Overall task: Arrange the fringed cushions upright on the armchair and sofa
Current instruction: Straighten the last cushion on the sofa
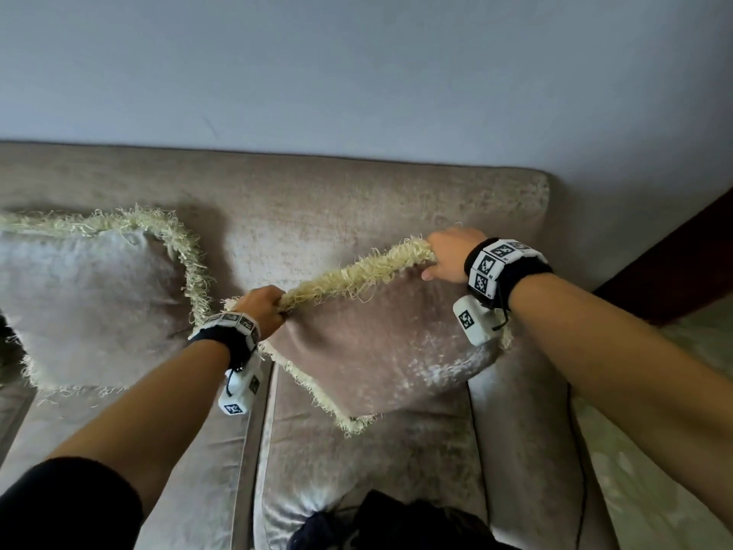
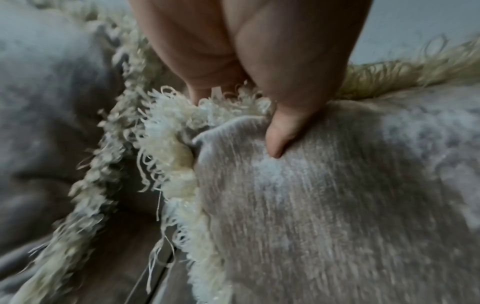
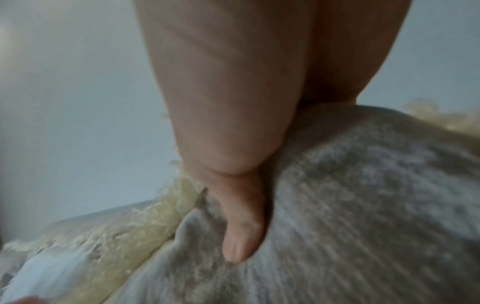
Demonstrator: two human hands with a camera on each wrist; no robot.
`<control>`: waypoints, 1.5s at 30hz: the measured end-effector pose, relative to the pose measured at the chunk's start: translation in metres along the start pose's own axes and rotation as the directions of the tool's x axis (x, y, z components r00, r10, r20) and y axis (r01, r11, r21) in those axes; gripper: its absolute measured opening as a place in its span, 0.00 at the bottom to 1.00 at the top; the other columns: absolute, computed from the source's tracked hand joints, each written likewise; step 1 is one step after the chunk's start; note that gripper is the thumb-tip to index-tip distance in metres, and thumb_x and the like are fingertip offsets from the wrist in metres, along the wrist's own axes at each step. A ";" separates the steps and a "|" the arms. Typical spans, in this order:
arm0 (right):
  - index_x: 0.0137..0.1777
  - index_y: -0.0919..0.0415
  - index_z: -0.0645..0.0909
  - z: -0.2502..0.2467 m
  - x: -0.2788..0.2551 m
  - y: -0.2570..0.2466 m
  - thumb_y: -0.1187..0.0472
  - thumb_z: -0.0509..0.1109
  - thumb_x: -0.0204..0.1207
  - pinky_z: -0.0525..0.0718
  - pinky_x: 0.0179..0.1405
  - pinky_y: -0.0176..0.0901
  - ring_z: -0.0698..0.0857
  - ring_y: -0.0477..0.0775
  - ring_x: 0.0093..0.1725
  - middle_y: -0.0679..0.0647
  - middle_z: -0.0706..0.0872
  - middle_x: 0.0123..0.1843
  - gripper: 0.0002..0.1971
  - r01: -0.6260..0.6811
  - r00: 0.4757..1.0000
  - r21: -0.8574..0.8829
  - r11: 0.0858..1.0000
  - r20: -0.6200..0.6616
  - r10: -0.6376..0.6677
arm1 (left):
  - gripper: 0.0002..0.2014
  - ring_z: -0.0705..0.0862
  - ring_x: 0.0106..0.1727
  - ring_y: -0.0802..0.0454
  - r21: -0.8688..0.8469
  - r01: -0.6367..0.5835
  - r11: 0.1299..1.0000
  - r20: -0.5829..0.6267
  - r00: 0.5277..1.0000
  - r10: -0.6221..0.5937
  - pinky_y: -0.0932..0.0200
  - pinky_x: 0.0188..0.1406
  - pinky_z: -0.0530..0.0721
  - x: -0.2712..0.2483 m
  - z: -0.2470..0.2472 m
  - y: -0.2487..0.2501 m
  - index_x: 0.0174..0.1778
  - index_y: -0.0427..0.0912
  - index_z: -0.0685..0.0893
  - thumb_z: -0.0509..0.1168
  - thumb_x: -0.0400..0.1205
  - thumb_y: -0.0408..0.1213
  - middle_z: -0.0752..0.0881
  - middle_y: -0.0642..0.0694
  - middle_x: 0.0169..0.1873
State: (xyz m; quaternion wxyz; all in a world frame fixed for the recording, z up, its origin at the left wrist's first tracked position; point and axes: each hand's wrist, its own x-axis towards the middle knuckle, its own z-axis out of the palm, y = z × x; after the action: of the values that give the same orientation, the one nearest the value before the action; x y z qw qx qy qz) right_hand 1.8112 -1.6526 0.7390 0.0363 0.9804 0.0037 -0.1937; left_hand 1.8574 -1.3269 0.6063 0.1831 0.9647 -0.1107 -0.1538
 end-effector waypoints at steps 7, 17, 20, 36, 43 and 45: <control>0.47 0.60 0.81 -0.018 -0.017 0.042 0.46 0.77 0.73 0.80 0.42 0.45 0.87 0.62 0.47 0.56 0.87 0.45 0.17 -0.044 0.999 0.095 0.995 0.016 0.043 | 0.02 0.81 0.32 0.44 0.298 -0.066 0.952 -0.204 0.970 0.131 0.60 0.32 0.73 -0.001 -0.079 0.068 0.36 0.48 0.82 0.66 0.73 0.36 0.84 0.48 0.29; 0.48 0.73 0.80 -0.016 0.009 0.083 0.52 0.77 0.75 0.71 0.29 0.42 0.76 0.53 0.32 0.56 0.82 0.36 0.20 -0.073 0.993 0.366 0.928 0.110 0.035 | 0.20 0.87 0.51 0.41 0.336 0.019 0.942 -0.214 0.975 0.056 0.48 0.55 0.85 0.057 -0.102 0.105 0.64 0.53 0.82 0.65 0.75 0.40 0.89 0.43 0.51; 0.43 0.69 0.79 -0.008 0.036 0.090 0.50 0.78 0.73 0.74 0.33 0.44 0.78 0.55 0.32 0.55 0.81 0.33 0.20 -0.093 0.987 0.367 0.926 0.155 0.038 | 0.19 0.86 0.54 0.39 0.307 0.044 0.951 -0.185 0.983 0.015 0.45 0.58 0.85 0.081 -0.091 0.101 0.62 0.51 0.83 0.64 0.74 0.39 0.88 0.41 0.55; 0.76 0.62 0.74 0.088 0.123 0.080 0.45 0.71 0.78 0.82 0.67 0.52 0.83 0.59 0.68 0.59 0.81 0.73 0.31 -0.115 0.992 0.365 0.924 0.082 0.091 | 0.08 0.84 0.40 0.47 0.498 0.035 0.866 0.070 0.994 -0.080 0.54 0.45 0.80 0.141 -0.019 0.021 0.48 0.52 0.85 0.66 0.77 0.49 0.87 0.50 0.41; 0.64 0.64 0.84 0.067 0.140 0.099 0.49 0.78 0.73 0.81 0.59 0.46 0.87 0.57 0.53 0.60 0.88 0.60 0.24 -0.128 0.972 0.532 0.837 -0.099 0.212 | 0.15 0.87 0.51 0.40 0.443 0.110 0.890 -0.086 0.993 -0.080 0.48 0.54 0.80 0.175 -0.038 0.034 0.59 0.55 0.84 0.66 0.76 0.47 0.88 0.44 0.51; 0.74 0.64 0.76 0.080 0.144 0.094 0.49 0.75 0.76 0.78 0.67 0.51 0.82 0.63 0.68 0.62 0.81 0.72 0.30 -0.174 0.972 0.515 0.840 -0.048 0.231 | 0.13 0.86 0.51 0.41 0.464 0.082 0.882 -0.023 0.996 -0.081 0.46 0.58 0.79 0.177 -0.023 0.037 0.57 0.55 0.83 0.66 0.76 0.47 0.88 0.44 0.50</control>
State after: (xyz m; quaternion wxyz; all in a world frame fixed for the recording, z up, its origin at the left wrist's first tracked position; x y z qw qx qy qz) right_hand 1.9155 -1.7530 0.6168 -0.2026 0.9591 -0.1491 -0.1297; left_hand 2.0237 -1.4007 0.5953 -0.0596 0.9844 -0.1034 -0.1290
